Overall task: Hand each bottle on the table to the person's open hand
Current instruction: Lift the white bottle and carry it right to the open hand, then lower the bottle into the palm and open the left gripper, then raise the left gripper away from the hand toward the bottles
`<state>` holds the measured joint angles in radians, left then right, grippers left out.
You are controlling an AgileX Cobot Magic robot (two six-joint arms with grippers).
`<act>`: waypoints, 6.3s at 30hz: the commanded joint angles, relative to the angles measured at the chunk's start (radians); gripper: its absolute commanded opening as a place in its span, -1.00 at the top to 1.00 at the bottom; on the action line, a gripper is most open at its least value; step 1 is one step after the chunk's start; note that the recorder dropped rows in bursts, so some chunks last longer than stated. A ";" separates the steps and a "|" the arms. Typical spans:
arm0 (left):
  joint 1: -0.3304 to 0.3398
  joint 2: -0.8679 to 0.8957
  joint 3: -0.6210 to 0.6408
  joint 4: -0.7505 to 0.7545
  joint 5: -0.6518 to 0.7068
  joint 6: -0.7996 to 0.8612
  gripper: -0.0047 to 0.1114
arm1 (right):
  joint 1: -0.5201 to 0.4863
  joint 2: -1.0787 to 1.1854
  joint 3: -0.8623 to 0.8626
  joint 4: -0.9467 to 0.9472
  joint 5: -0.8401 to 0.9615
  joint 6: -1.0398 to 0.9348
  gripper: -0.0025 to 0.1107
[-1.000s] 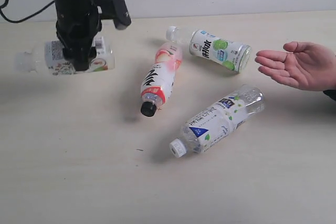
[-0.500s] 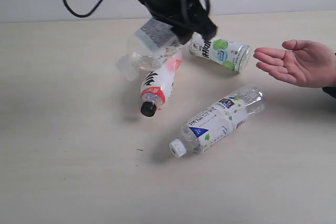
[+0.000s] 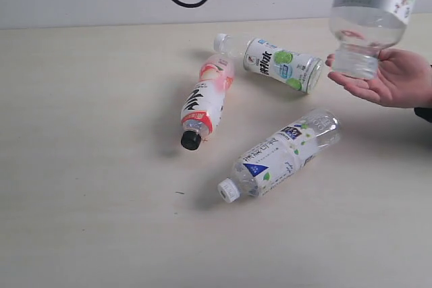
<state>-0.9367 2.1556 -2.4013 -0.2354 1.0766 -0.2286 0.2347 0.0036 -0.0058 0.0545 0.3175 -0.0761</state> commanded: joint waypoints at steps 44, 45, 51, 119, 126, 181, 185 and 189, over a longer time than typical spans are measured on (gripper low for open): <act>0.140 0.440 -0.087 -0.700 -0.356 0.155 0.92 | 0.005 -0.004 0.006 -0.003 -0.009 -0.001 0.96; 0.140 0.440 -0.087 -0.695 -0.356 0.155 0.92 | 0.005 -0.004 0.006 -0.003 -0.009 -0.001 0.96; 0.138 0.440 -0.087 -0.671 -0.350 0.155 0.92 | 0.005 -0.004 0.006 -0.003 -0.009 -0.001 0.96; 0.138 0.492 -0.087 -0.718 -0.290 0.202 -0.45 | 0.005 -0.004 0.006 -0.003 -0.009 -0.001 0.96; 0.138 0.490 -0.087 -0.718 -0.286 0.229 -0.45 | 0.005 -0.004 0.006 -0.003 -0.009 -0.001 0.96; 0.285 0.204 -0.087 -0.363 0.144 0.403 0.74 | 0.005 -0.004 0.006 -0.001 -0.009 -0.001 0.96; 0.285 0.199 -0.087 -0.293 0.144 0.403 0.92 | 0.005 -0.004 0.006 -0.001 -0.009 -0.001 0.96; 0.285 0.193 -0.087 -0.132 0.144 0.367 0.92 | 0.005 -0.004 0.006 -0.005 -0.009 -0.001 0.96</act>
<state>-0.6555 2.3662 -2.4807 -0.4685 1.2219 0.1677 0.2347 0.0036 -0.0058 0.0545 0.3175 -0.0761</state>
